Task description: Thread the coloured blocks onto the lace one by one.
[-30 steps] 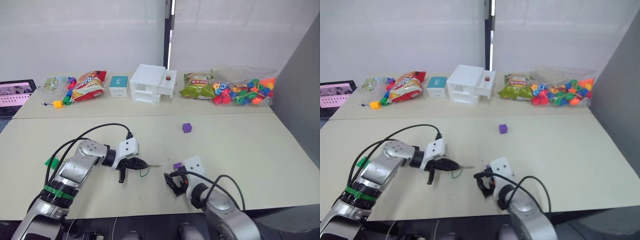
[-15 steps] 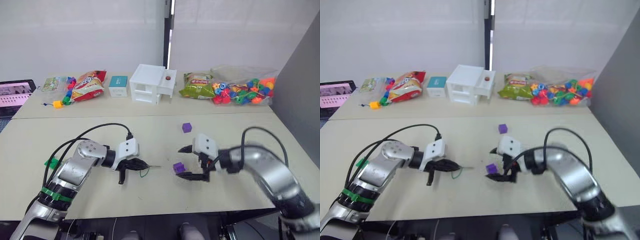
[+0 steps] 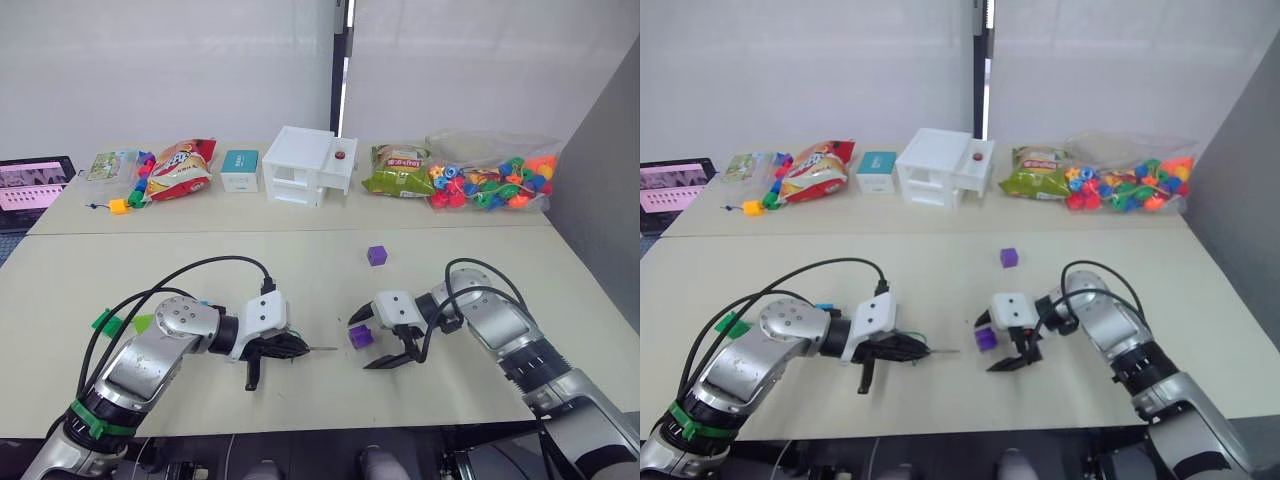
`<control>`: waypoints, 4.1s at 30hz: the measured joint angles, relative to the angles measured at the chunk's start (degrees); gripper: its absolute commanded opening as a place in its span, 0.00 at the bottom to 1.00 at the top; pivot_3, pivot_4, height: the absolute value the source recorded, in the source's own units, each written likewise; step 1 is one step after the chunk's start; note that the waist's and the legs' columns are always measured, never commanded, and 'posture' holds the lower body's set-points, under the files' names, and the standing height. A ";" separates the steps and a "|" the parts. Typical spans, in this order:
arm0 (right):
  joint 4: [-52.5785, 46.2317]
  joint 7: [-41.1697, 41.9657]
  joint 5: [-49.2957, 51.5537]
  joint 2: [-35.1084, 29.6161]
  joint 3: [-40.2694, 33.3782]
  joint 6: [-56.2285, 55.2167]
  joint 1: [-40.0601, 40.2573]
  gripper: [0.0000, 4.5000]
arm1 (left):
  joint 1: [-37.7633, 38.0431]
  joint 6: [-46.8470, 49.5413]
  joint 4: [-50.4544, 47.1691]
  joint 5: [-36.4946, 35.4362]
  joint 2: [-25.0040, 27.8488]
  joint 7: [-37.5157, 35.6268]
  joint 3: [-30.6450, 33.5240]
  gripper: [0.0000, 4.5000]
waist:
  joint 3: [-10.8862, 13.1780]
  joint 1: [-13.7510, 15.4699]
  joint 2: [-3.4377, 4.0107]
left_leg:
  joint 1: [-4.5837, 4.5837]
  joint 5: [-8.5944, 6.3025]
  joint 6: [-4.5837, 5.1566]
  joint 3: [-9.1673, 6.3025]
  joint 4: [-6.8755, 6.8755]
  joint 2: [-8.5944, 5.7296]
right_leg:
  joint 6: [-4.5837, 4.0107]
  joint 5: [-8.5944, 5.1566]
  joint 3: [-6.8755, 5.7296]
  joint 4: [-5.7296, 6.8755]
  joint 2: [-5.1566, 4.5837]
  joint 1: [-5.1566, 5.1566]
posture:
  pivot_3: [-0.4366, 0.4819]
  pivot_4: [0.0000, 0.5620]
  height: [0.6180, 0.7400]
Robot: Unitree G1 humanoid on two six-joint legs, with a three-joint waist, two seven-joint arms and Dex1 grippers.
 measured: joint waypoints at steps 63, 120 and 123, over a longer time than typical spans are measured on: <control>-27.17 -17.59 -1.79 0.58 -5.18 29.16 14.70 0.31 | -7.41 2.11 3.66 5.18 -6.18 5.62 -9.58 0.00 | -0.01 0.44 0.00 | -0.03 0.01 -0.01 -0.03 0.04 -0.04 | 0.00 0.00 -0.01 0.01 0.00 0.05 | 0.48 0.27 1.00; -31.49 -20.29 -1.80 -0.12 -3.65 34.13 15.17 0.31 | -4.67 -19.40 17.63 9.41 -10.45 0.22 -8.97 0.00 | -0.01 0.61 0.01 | 0.06 0.00 -0.01 -0.03 0.07 -0.05 | 0.00 0.00 -0.01 0.01 0.00 0.15 | 0.48 0.27 1.00; -31.52 -20.33 -1.79 -0.11 -3.64 34.22 15.17 0.31 | -5.46 -18.92 17.57 9.47 -11.98 0.09 -9.86 0.00 | -0.01 0.61 0.01 | 0.06 0.01 -0.01 -0.04 0.07 -0.05 | 0.00 0.00 -0.01 0.00 0.00 0.15 | 0.48 0.27 1.00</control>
